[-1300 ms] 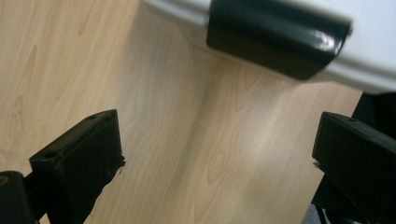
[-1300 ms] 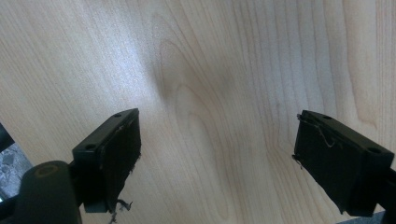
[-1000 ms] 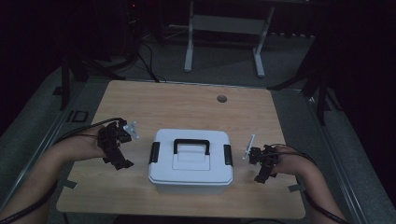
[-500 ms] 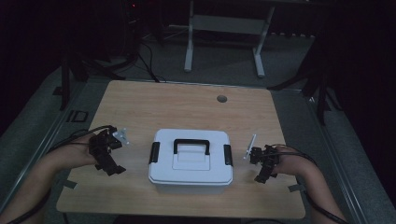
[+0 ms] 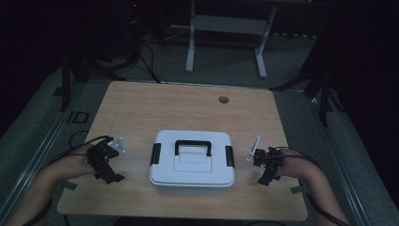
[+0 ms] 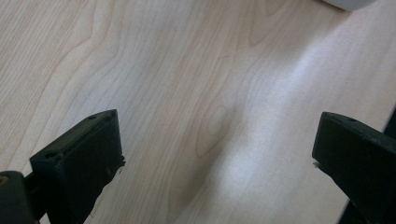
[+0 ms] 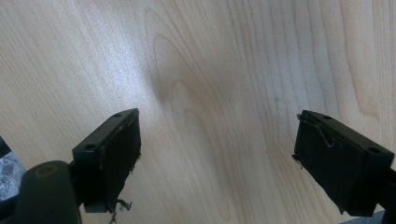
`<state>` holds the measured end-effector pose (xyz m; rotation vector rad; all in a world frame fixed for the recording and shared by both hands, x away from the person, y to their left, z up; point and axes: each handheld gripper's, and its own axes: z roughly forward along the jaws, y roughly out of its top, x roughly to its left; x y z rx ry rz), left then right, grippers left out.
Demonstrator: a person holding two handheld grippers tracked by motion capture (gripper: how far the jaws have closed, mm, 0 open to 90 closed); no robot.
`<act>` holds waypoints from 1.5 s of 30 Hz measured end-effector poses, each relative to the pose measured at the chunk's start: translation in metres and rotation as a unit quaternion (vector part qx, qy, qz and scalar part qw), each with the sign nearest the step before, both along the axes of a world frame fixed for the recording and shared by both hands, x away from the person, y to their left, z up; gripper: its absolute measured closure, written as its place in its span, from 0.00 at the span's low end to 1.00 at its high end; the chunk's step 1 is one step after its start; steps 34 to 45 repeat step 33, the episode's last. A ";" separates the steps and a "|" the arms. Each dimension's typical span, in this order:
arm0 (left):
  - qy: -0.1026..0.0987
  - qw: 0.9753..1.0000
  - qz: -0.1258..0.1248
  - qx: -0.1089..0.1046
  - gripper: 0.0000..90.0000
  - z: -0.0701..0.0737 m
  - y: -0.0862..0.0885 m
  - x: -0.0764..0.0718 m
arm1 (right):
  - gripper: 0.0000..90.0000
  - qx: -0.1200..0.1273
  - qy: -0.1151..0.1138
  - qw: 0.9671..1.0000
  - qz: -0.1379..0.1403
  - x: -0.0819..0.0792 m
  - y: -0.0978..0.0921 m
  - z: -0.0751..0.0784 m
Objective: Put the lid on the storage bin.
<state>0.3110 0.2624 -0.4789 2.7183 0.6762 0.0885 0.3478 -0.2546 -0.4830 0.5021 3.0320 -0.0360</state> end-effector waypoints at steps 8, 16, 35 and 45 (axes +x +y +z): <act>0.008 1.000 0.013 -0.013 0.01 -0.024 0.015 -0.005 | 0.16 0.002 0.000 1.000 0.000 -0.001 -0.003 -0.002; 0.004 0.998 0.042 -0.054 0.01 -0.036 0.036 -0.006 | 0.16 0.012 -0.003 1.000 -0.007 -0.004 -0.008 -0.004; 0.008 0.997 0.060 -0.048 0.01 -0.043 0.056 -0.016 | 0.16 0.019 -0.005 1.000 -0.019 -0.005 -0.015 -0.002; 0.008 0.997 0.060 -0.048 0.01 -0.043 0.056 -0.016 | 0.16 0.019 -0.005 1.000 -0.019 -0.005 -0.015 -0.002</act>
